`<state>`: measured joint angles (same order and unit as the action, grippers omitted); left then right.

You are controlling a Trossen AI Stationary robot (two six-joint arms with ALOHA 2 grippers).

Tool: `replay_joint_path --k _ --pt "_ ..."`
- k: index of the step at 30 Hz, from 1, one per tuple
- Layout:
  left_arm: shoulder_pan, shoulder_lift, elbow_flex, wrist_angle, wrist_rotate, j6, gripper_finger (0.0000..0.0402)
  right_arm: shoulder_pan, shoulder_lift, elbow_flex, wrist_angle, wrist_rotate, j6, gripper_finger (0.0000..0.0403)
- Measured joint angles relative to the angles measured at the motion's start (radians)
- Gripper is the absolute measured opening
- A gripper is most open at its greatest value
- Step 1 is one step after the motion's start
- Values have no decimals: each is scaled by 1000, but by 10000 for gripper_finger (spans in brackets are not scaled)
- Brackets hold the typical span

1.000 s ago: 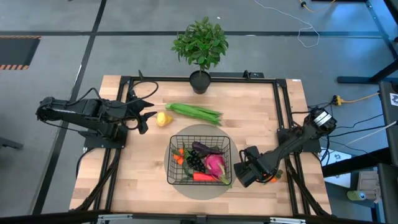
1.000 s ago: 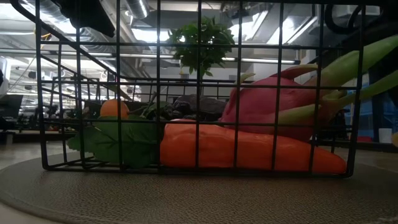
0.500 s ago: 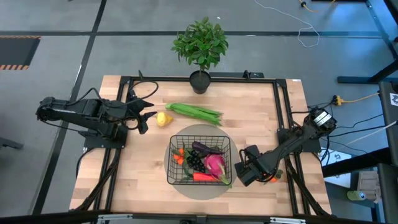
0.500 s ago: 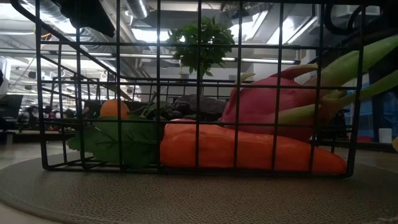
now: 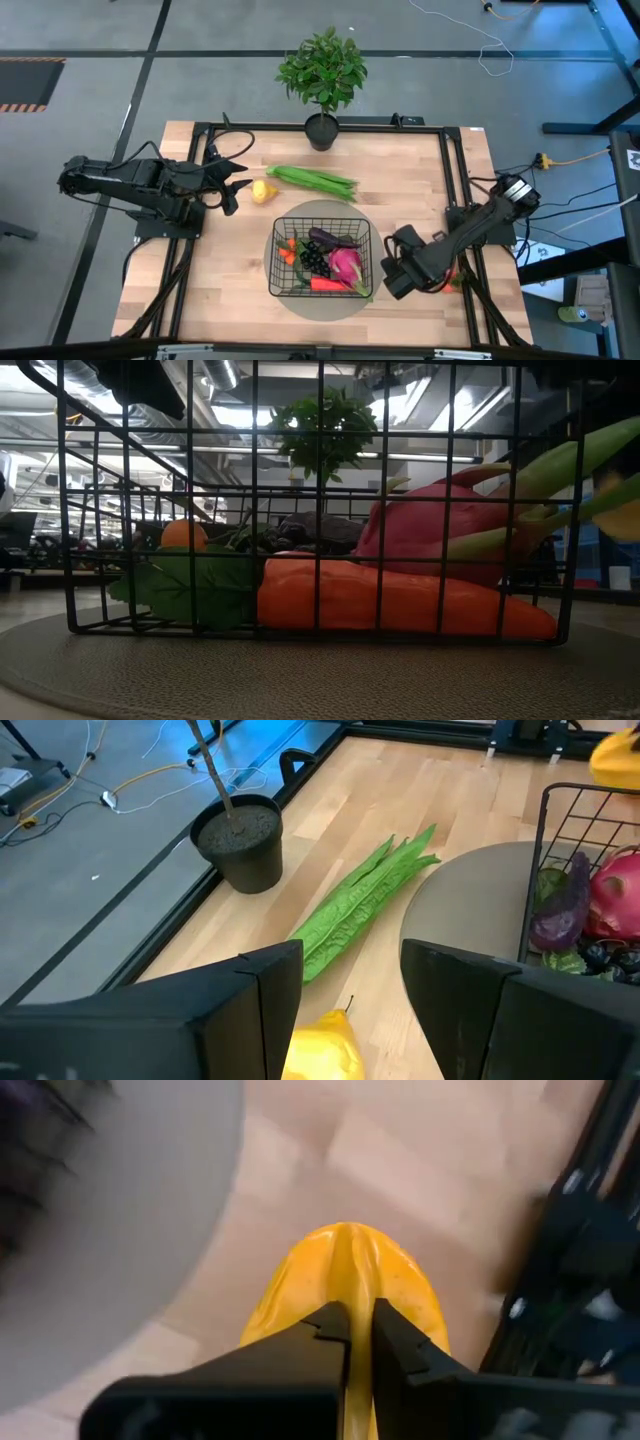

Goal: Build produce basket
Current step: Put the starfruit into the black wire basket

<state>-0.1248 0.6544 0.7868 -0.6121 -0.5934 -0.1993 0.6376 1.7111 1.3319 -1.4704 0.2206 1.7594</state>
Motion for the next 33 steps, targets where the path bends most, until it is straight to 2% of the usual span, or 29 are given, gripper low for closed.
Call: replay_joint_path --k 5,9,13,16,21,27,33 --pt "0 0 0 0 0 0 160 0 -1 150 -102 168 -68 5" --pt "0 0 0 0 0 0 160 1 -3 249 -99 330 -180 6" --pt "0 0 0 0 0 0 160 1 -5 309 -32 479 -317 6" --pt "0 0 0 0 0 0 160 1 -5 320 98 549 -470 7" --pt "0 0 0 0 0 0 160 -8 3 305 447 567 -814 9" --pt "0 0 0 0 0 0 160 -36 33 243 854 494 -1209 10" --pt "0 0 0 0 0 0 160 -58 81 213 992 497 -1293 11"
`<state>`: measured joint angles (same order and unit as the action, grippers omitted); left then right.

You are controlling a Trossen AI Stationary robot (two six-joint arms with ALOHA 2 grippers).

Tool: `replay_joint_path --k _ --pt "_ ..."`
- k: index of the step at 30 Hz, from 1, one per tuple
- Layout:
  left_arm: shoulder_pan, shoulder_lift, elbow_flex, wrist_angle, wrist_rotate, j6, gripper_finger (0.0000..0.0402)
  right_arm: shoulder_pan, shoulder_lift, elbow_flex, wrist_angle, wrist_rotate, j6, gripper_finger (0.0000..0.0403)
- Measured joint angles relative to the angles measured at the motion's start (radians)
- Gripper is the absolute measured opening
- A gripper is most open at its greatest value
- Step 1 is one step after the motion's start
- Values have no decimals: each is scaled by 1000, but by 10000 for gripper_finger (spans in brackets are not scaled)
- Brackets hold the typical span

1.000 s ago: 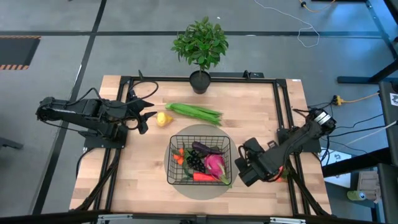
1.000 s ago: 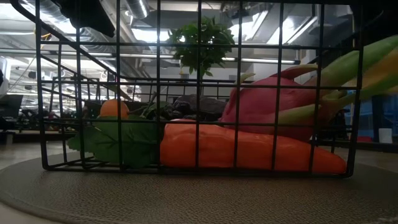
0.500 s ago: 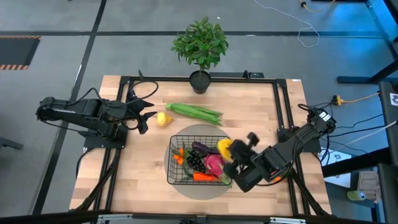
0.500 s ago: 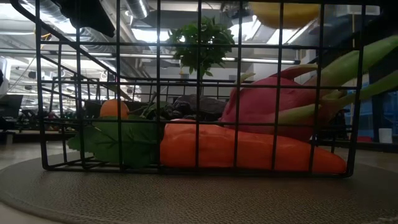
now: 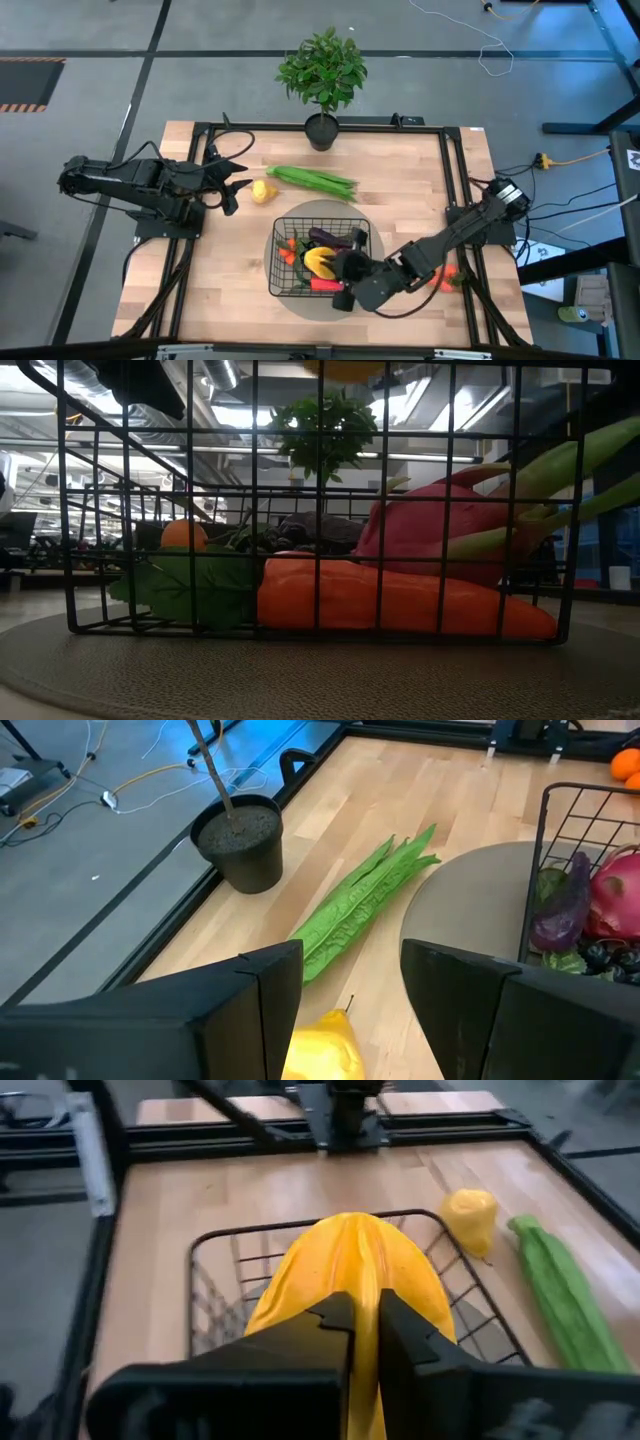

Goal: Build produce basket
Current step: Put the starfruit into the black wire basket, then put the tangerines into the black wire basket

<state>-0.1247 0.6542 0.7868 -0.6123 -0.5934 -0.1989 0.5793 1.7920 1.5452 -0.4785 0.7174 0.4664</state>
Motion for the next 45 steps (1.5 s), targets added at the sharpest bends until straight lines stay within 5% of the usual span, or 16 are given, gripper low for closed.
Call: replay_joint_path --k 22,45 --pt "0 0 0 0 0 0 160 -79 115 -15 133 -65 53 59" --pt "0 0 0 0 0 0 160 -85 113 -15 226 -153 25 62"
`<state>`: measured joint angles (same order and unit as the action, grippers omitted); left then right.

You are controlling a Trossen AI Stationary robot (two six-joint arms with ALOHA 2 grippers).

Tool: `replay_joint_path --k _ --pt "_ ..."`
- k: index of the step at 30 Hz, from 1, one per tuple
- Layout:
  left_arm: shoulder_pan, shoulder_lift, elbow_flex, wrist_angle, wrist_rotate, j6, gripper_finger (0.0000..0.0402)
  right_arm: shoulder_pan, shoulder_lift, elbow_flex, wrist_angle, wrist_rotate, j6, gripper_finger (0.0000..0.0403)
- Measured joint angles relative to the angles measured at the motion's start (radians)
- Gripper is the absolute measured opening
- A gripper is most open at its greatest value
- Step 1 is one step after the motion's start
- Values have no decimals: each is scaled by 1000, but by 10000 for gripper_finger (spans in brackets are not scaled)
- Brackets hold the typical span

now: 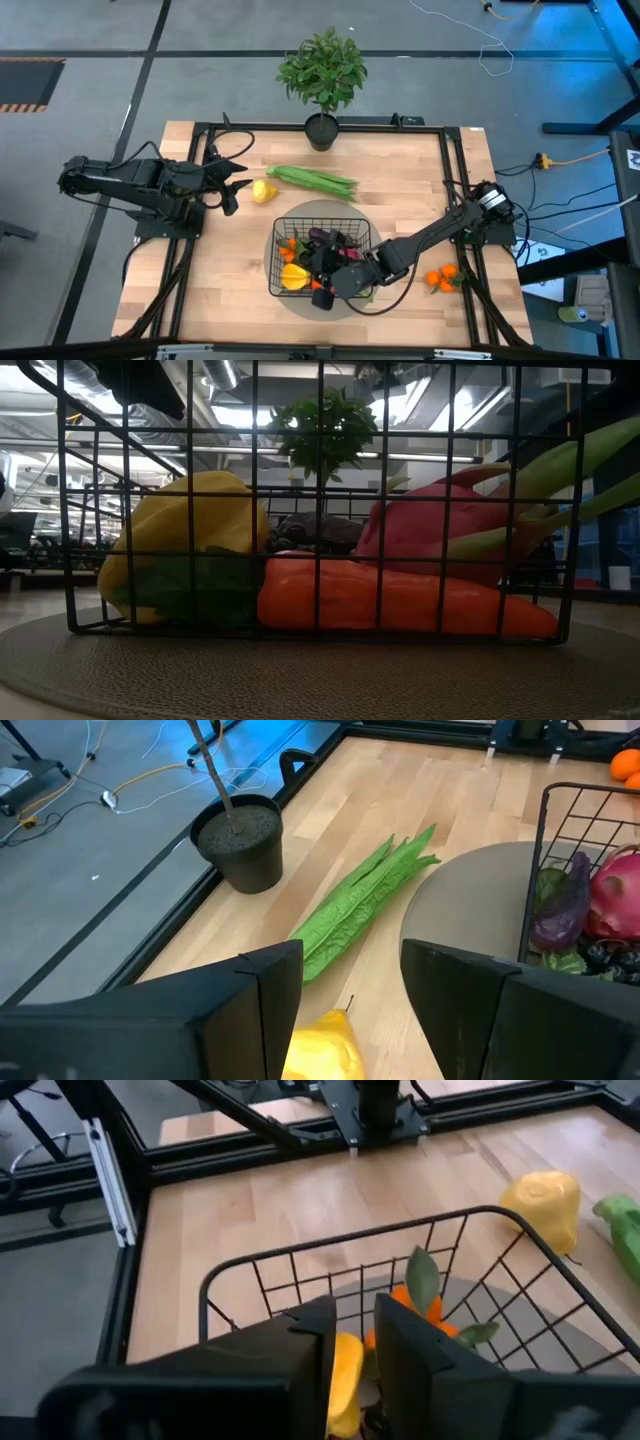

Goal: Build produce basket
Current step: Put the tangerines into the black wire basket

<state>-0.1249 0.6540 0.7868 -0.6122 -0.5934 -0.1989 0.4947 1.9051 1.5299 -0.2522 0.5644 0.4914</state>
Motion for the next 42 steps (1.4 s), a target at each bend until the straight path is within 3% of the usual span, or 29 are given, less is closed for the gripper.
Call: replay_joint_path --k 7,14,21,26,42 --pt "0 0 0 0 0 0 160 0 -2 69 -85 -1 -2 62" --pt "0 0 0 0 0 1 160 16 -5 269 -509 36 64 62" --pt "0 0 0 0 0 26 160 69 -5 380 -1030 69 412 62" --pt "0 0 0 0 0 26 160 124 -5 410 -1304 64 680 62" --pt "0 0 0 0 0 24 160 276 1 393 -1318 -40 1028 62"
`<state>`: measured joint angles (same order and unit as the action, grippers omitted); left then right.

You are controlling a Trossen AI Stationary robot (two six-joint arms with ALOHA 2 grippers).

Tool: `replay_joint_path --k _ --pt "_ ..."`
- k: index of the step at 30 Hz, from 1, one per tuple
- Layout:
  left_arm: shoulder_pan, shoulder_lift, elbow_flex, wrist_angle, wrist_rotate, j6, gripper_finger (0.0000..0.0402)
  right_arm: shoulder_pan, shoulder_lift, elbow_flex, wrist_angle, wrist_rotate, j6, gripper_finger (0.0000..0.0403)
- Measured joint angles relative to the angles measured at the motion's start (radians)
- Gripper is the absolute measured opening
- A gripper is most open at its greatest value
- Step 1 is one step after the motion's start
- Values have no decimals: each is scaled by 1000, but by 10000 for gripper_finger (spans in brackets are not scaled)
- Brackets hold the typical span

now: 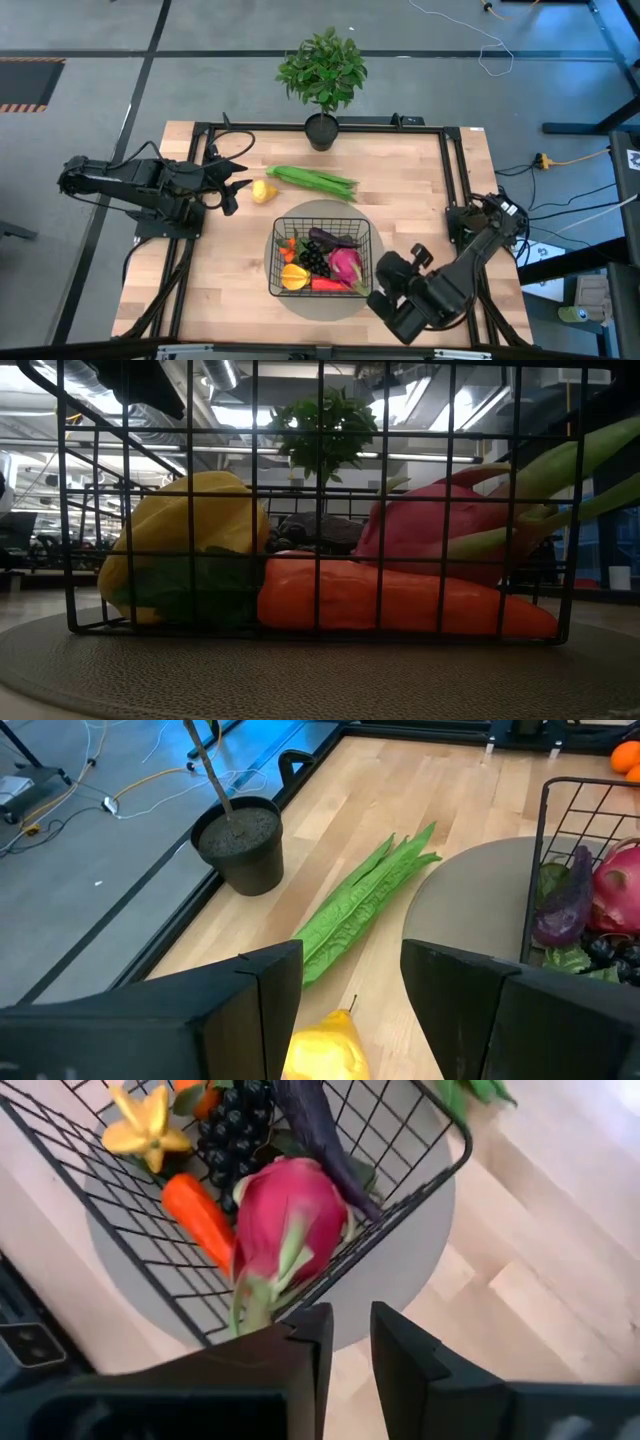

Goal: Build produce basket
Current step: Put the tangerines into the black wire basket

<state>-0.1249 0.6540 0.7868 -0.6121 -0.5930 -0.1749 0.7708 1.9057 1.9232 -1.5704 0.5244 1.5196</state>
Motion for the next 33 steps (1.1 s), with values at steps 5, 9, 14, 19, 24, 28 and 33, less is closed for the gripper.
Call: replay_joint_path --k 5,9,14,19,24,28,33 --pt "0 0 0 0 0 -2 160 21 0 0 -1 -65 15 62" --pt "0 0 0 0 0 -2 160 38 0 -29 0 -140 69 62" --pt "0 0 0 0 0 -2 160 61 0 -144 0 -317 213 62" --pt "0 0 0 0 0 -2 160 85 0 -301 -1 -540 411 62" --pt "0 0 0 0 4 -6 160 104 0 -427 -2 -731 572 62" --pt "0 0 0 0 6 -7 160 113 0 -494 -2 -793 623 62" --pt "0 0 0 0 7 -8 160 112 0 -548 8 -793 618 62"
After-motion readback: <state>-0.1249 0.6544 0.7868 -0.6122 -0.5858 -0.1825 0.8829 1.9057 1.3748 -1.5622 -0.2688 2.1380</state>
